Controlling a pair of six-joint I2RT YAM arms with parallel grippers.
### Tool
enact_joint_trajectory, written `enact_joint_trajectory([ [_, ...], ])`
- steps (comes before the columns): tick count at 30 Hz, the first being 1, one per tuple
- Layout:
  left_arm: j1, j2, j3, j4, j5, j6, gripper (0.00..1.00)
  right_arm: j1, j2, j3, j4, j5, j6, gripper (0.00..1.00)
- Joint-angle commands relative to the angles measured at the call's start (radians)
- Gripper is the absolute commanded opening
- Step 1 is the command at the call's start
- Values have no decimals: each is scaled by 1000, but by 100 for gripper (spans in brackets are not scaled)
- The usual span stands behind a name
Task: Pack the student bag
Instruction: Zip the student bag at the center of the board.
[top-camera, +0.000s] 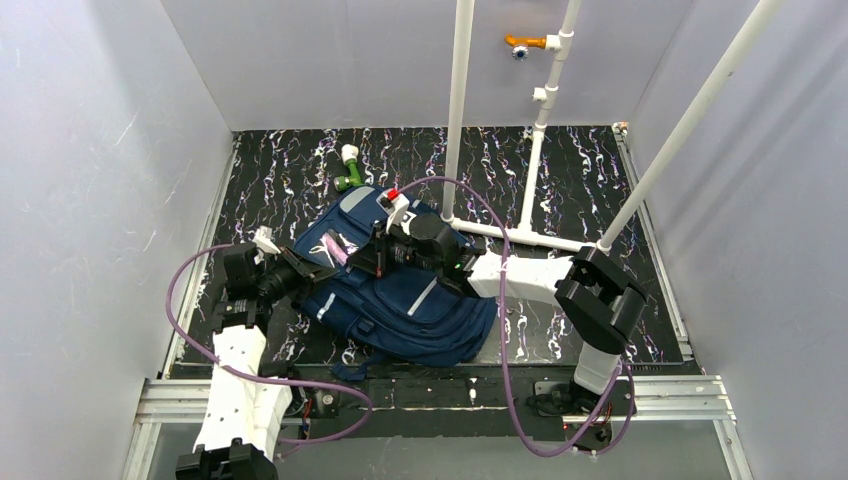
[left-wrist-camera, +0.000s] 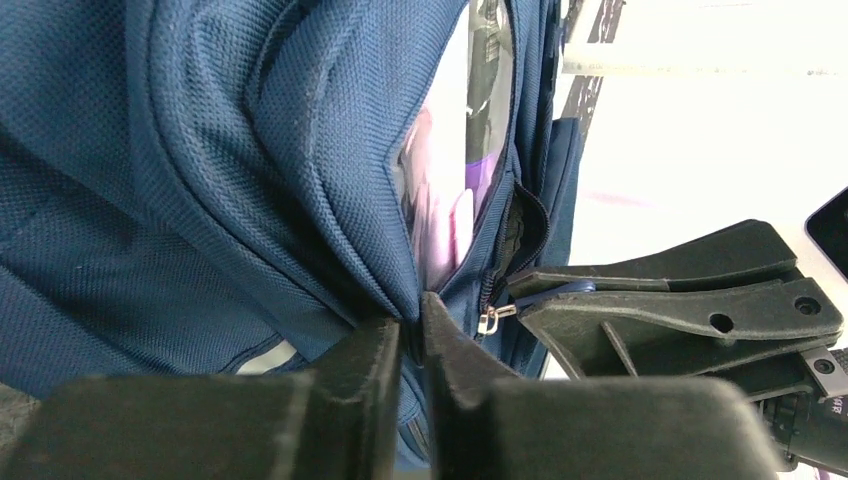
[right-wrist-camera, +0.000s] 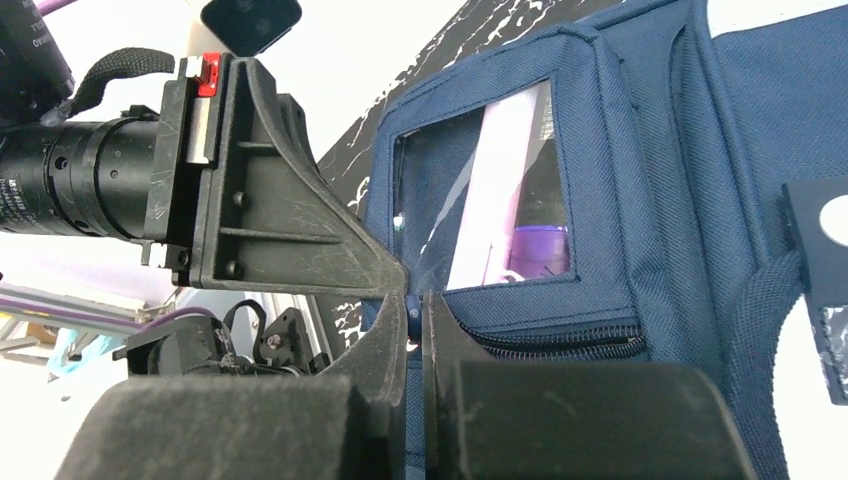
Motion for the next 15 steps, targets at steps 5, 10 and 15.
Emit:
enact_joint_trajectory([
  [5, 24, -76, -76, 2, 102, -159, 38, -71, -9, -26, 201, 149, 98, 1],
  [10, 23, -72, -94, 110, 164, -243, 44, -71, 16, -6, 193, 136, 111, 1],
  [15, 6, -50, -146, 205, 172, -304, 46, -71, 11, -6, 184, 173, 110, 1],
])
